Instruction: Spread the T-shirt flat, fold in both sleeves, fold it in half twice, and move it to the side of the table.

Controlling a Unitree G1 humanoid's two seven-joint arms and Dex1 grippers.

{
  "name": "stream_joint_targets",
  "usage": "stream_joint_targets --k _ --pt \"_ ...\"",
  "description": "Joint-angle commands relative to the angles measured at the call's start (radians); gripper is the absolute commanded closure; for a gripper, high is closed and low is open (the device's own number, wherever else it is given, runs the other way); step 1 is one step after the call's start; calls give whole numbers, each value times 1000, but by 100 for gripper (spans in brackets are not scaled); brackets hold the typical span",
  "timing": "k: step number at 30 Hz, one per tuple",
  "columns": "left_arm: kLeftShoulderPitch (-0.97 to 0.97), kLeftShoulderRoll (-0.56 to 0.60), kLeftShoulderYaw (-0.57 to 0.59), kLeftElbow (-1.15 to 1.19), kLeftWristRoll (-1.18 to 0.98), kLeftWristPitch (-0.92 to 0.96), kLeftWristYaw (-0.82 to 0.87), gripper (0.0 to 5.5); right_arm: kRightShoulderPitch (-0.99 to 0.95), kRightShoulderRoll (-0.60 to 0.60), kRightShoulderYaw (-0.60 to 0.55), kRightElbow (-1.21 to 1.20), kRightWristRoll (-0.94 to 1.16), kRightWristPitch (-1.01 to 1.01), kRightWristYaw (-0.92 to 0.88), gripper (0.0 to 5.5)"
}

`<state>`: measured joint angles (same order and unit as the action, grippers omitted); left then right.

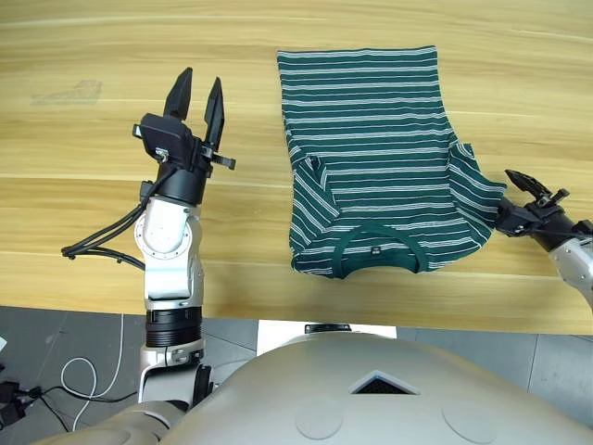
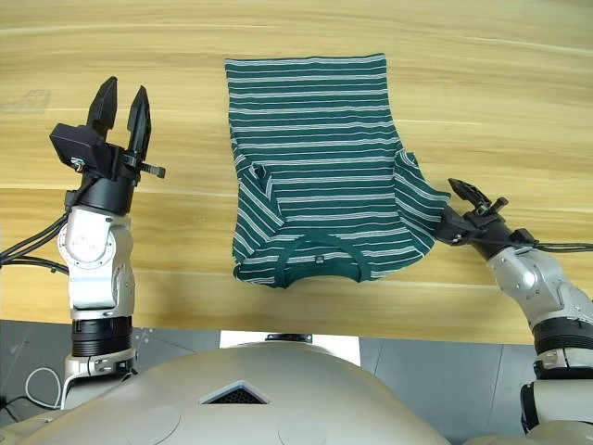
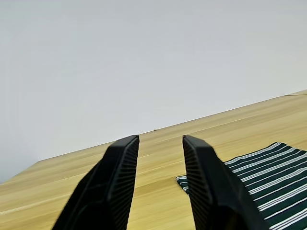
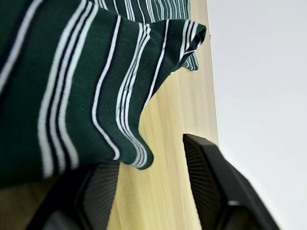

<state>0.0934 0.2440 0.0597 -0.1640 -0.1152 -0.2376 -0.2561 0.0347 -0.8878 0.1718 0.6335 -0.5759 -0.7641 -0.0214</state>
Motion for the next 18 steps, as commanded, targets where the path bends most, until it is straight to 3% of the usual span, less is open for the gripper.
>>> stream_joint_targets --k 1,11,18 --pt "-9 -6 -3 4 -6 9 -8 381 5 15 46 31 -37 6 12 389" --pt "17 -16 -2 14 -10 -7 -19 381 -18 26 67 63 -24 14 -9 543" --pt "20 -23 -4 34 -10 -15 -28 381 -1 40 23 -4 64 -8 -15 548"
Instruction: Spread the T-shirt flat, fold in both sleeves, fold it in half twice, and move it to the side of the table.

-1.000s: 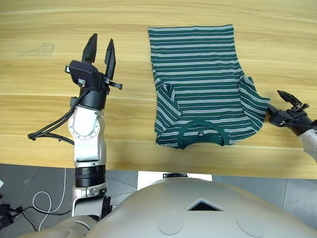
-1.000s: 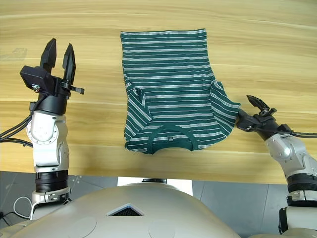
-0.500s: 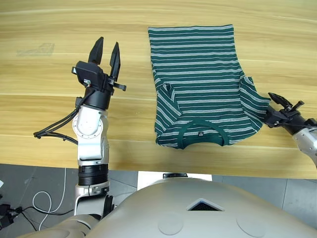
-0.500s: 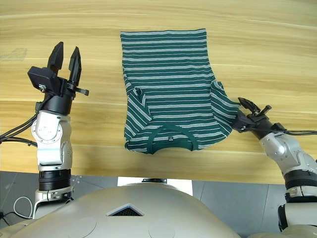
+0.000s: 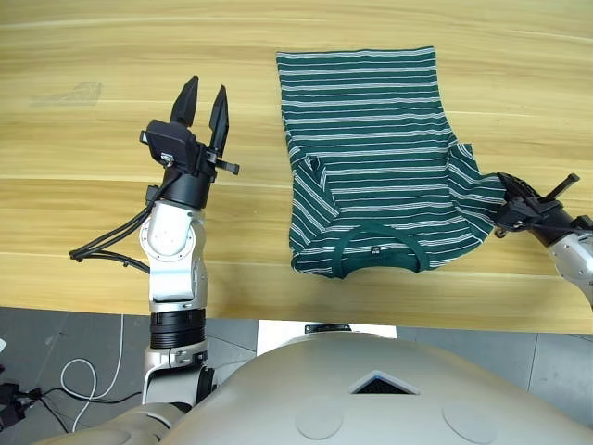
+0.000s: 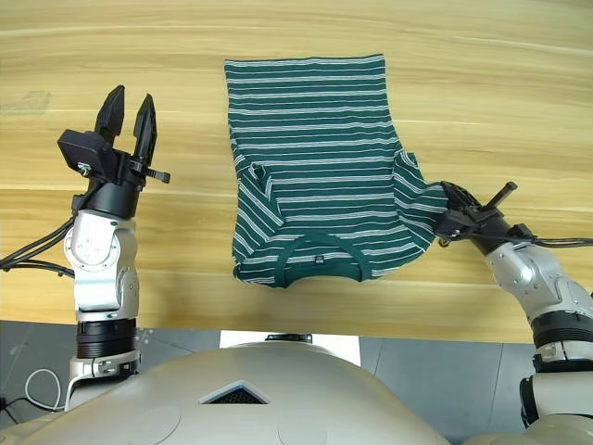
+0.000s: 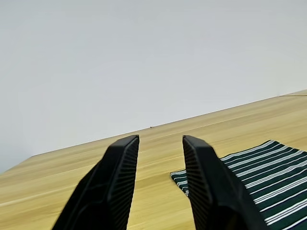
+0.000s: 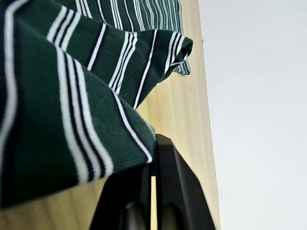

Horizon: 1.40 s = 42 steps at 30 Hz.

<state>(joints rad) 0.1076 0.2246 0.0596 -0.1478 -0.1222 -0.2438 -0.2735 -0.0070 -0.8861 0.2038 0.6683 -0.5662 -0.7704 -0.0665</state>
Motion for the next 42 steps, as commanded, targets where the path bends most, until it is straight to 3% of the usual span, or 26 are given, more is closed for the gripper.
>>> stream_joint_targets --k 1,7,20,35,42 --pt "6 -4 -6 21 -3 -11 -13 381 50 42 -19 -69 86 -9 44 548" --pt "8 -7 -9 61 -3 -32 -31 381 172 51 -23 -341 354 -63 231 548" --pt "2 -34 -33 117 3 -54 -38 381 81 153 15 -334 244 2 343 548" --pt "-24 1 -55 174 15 -63 -90 381 84 109 10 -355 290 -16 485 295" --pt "-42 29 -48 229 26 -97 -107 381 124 60 -106 -545 500 28 555 289"
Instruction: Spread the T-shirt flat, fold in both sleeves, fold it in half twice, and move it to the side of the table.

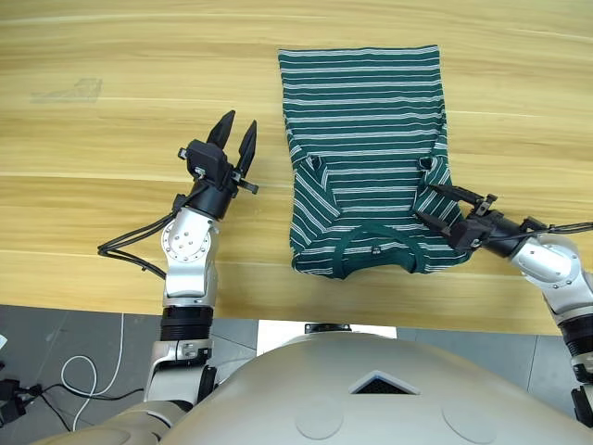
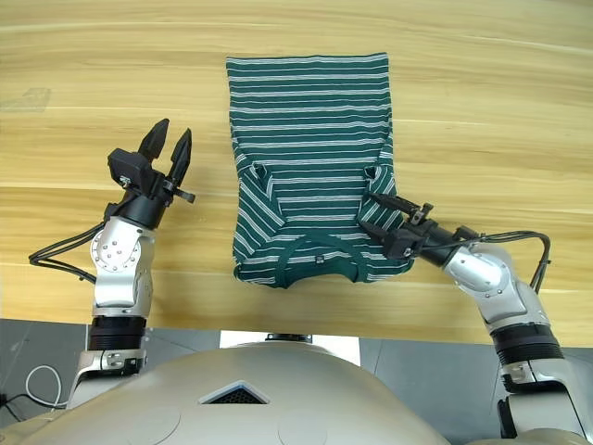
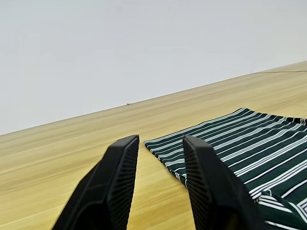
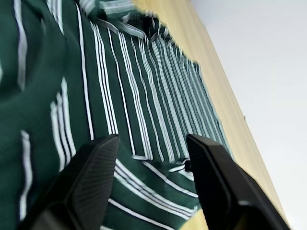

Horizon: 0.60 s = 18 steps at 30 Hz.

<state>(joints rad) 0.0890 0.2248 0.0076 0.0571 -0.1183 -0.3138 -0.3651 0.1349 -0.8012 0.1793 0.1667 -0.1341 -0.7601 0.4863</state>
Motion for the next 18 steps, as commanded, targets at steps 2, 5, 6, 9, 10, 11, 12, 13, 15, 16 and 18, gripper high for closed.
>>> stream_joint_targets --k 2,5,6,9,10,11,12,13,15,16,18 --pt "-25 64 13 27 34 -60 -38 381 -34 -17 -154 -51 99 18 -30 289" --pt "-43 210 24 108 231 -240 -7 381 -78 16 -268 -30 141 70 -100 289" --pt "-62 270 2 158 325 -304 2 381 -65 9 -280 3 51 65 -141 289" --pt "-145 372 -92 282 515 -424 4 381 41 -64 -237 105 -356 46 -320 289" --pt "-167 389 -119 306 563 -456 11 381 78 -78 -220 129 -439 52 -376 289" --pt "-189 398 -143 325 608 -481 23 381 116 -85 -217 140 -495 58 -424 289" --pt "-201 416 -167 335 682 -504 61 381 138 -93 -207 153 -553 60 -475 289" --pt "-200 437 -192 339 762 -529 104 381 143 -95 -195 171 -596 51 -520 289" --pt "-182 468 -242 336 885 -564 169 381 134 -99 -159 203 -658 18 -589 289" --pt "-166 478 -264 332 921 -579 191 381 128 -101 -139 217 -676 -7 -613 289" --pt "-108 503 -296 299 963 -598 216 381 117 -123 -102 255 -682 -73 -635 289"
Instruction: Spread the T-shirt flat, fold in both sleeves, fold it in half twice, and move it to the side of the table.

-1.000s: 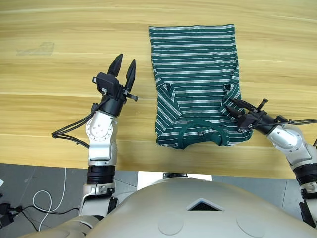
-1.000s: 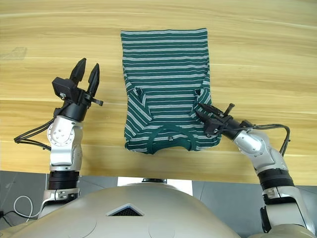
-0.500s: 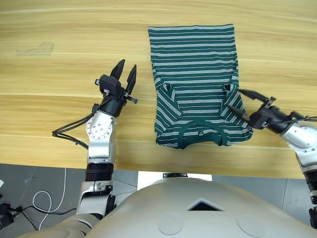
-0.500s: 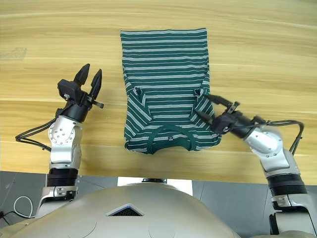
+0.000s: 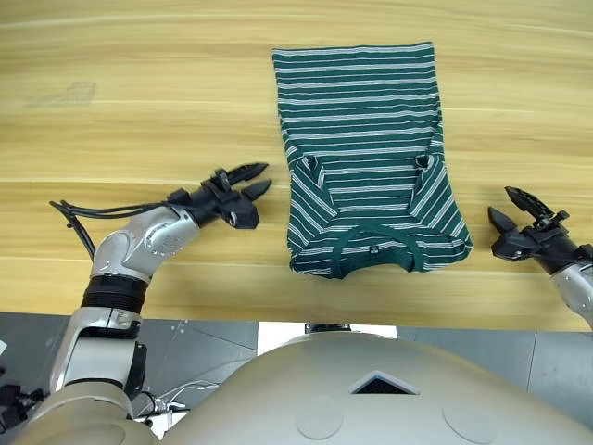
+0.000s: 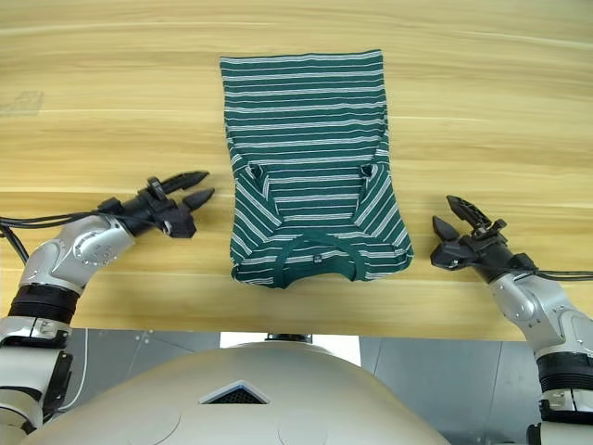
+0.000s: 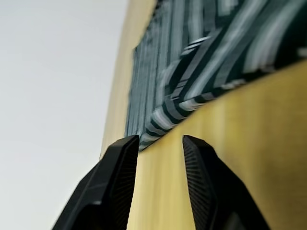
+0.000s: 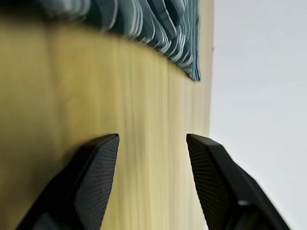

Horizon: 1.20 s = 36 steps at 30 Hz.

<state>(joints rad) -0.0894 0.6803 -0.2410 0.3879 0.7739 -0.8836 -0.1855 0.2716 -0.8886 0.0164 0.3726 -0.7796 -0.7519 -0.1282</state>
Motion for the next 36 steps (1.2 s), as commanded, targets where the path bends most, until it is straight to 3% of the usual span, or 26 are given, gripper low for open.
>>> stream_joint_targets --k 1,6,14,24,36 --pt "114 63 -49 -60 64 -27 34 381 -30 -54 72 83 -47 -122 -59 289" --pt "297 169 -39 -185 8 48 -56 381 -78 -116 113 169 -88 -236 -182 289" --pt "339 307 -76 -412 -179 66 -277 381 -71 -148 98 14 31 -303 -91 289" --pt "231 242 -164 -382 -261 57 -377 381 -100 -121 131 -61 127 -332 60 289" --pt "126 175 -261 -286 -253 10 -414 381 -83 -168 55 53 180 -330 88 289"
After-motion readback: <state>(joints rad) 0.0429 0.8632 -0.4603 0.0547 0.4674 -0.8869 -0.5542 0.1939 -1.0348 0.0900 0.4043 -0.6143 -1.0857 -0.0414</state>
